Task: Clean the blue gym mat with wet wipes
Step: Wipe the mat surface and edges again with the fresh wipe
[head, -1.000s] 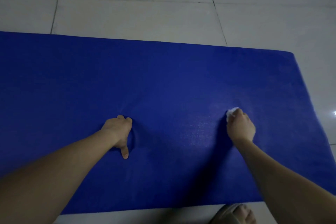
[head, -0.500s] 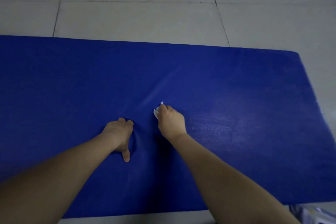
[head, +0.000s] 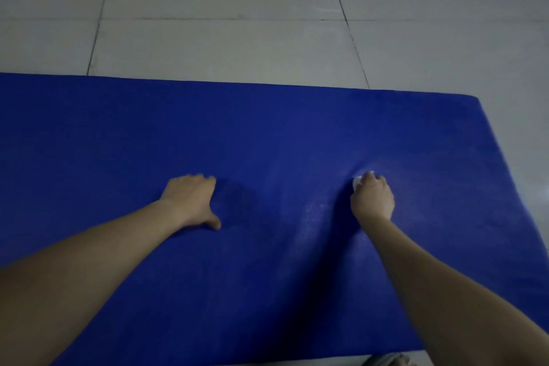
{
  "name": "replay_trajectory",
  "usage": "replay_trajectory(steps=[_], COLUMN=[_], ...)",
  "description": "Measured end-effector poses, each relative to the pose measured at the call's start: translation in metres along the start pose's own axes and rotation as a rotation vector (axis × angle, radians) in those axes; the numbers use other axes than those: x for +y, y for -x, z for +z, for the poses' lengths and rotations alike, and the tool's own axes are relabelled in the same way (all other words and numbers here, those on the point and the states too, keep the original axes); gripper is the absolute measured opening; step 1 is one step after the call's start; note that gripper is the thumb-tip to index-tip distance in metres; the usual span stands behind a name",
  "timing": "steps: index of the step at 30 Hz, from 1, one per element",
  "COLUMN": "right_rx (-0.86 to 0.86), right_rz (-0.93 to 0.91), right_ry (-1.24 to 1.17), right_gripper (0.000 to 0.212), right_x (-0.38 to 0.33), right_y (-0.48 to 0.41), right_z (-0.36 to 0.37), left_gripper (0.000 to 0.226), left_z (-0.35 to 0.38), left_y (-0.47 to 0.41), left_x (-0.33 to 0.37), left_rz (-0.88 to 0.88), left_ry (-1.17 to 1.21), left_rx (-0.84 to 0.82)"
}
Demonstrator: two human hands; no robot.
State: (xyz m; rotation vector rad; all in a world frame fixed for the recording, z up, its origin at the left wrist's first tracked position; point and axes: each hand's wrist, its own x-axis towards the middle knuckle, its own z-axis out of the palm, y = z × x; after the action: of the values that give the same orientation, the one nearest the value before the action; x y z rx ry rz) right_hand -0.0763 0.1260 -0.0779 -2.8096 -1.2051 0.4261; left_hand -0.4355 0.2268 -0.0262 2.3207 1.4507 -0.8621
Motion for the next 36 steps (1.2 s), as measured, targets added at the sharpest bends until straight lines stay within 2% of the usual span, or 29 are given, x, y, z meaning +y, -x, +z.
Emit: replay_trajectory(steps=[2, 3, 4, 6, 9, 13, 17, 21, 26, 32, 34, 36], right_rx=[-0.023, -0.030, -0.036, -0.062, -0.115, -0.086, -0.012, 0.021, 0.057, -0.028, -0.076, -0.116], right_rz=[-0.066, -0.117, -0.177, -0.332, -0.556, -0.631, -0.391, -0.096, 0.107, -0.197, -0.351, -0.515], right_ry=[-0.034, -0.041, -0.046, -0.064, -0.092, -0.093, -0.058, -0.034, -0.061, -0.082, -0.092, -0.097], right_gripper=[0.042, 0.047, 0.052, 0.057, 0.041, 0.029, 0.018, 0.020, 0.028, 0.047, 0.051, 0.040], right_x=[-0.031, -0.048, -0.066, -0.103, -0.146, -0.137, -0.065, 0.003, -0.021, -0.125, -0.155, -0.174], right_y=[0.013, 0.020, 0.029, 0.047, 0.073, 0.058, 0.009, -0.020, -0.023, 0.028, 0.047, 0.062], right_z=[0.009, 0.013, 0.018, 0.033, 0.056, 0.054, 0.024, -0.003, 0.003, 0.036, 0.049, 0.059], left_gripper=[0.131, 0.151, 0.163, 0.170, 0.173, 0.173, 0.173, 0.174, 0.174, 0.173, 0.173, 0.173], left_z=[0.000, 0.000, 0.002, 0.005, 0.008, 0.006, 0.008, 0.006, 0.006, 0.006, 0.005, 0.005], left_y=[-0.010, -0.013, -0.016, -0.025, -0.033, -0.036, -0.035, -0.033, -0.033, -0.034, -0.035, -0.036], left_x=[0.002, 0.004, 0.006, 0.007, 0.011, 0.015, 0.013, 0.014, 0.014, 0.013, 0.014, 0.015], left_rz=[-0.038, -0.052, -0.067, -0.096, -0.116, -0.133, -0.113, -0.107, -0.108, -0.110, -0.116, -0.124], left_ry=[-0.005, -0.011, -0.008, 0.024, 0.045, 0.097, 0.138, 0.160, 0.172, 0.161, 0.149, 0.145], left_rx=[0.074, 0.043, 0.000, -0.048, -0.092, -0.140, -0.127, -0.120, -0.132, -0.142, -0.144, -0.150])
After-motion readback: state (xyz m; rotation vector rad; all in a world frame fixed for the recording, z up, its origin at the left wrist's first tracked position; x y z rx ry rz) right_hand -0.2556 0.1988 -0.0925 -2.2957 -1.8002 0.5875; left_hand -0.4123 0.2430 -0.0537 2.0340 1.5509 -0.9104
